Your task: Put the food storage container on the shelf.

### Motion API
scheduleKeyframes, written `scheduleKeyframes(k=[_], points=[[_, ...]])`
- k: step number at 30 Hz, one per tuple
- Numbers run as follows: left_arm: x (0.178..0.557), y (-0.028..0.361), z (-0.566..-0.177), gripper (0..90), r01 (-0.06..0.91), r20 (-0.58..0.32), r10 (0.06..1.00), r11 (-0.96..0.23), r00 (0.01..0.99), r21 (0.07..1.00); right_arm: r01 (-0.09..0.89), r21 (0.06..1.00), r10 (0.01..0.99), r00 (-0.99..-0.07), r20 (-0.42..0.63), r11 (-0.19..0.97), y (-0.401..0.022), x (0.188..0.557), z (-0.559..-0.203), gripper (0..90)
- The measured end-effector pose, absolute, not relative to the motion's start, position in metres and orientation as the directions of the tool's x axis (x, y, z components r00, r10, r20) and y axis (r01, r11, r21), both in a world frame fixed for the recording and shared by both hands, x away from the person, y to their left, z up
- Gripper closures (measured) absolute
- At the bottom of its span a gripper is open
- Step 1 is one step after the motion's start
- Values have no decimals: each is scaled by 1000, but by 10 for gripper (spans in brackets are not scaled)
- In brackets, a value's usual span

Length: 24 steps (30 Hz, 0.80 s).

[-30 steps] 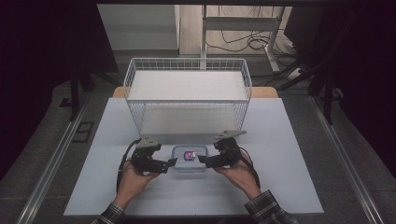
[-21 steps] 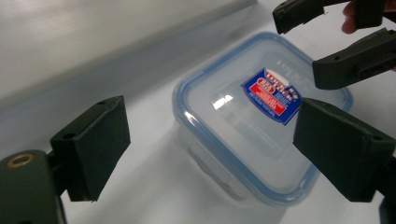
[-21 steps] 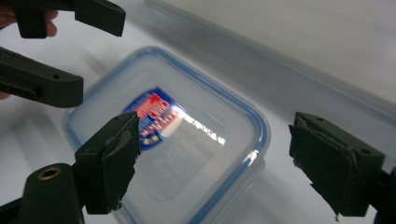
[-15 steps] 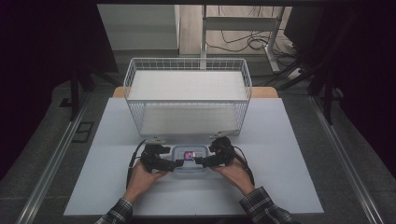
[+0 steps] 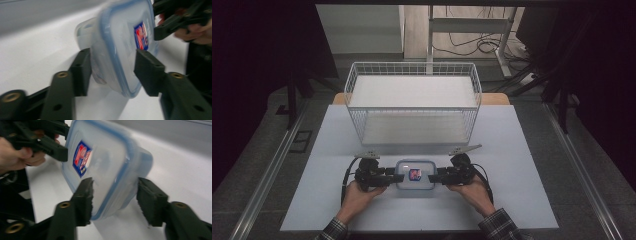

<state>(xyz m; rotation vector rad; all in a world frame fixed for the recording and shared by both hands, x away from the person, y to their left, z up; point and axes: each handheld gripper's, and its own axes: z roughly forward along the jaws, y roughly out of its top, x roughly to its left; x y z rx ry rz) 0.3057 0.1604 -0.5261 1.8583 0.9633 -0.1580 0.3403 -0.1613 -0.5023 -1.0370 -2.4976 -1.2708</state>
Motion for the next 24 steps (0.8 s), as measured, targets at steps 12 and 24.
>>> scheduleKeyframes(k=[12,24], points=[[308,168,-533,551,696,-557,494,-149,667,702,680,652,462,-722,515,336,-172,341,-509,573],[313,177,-520,594,703,-612,422,-93,669,705,669,685,425,-731,534,289,-178,344,-496,581]])
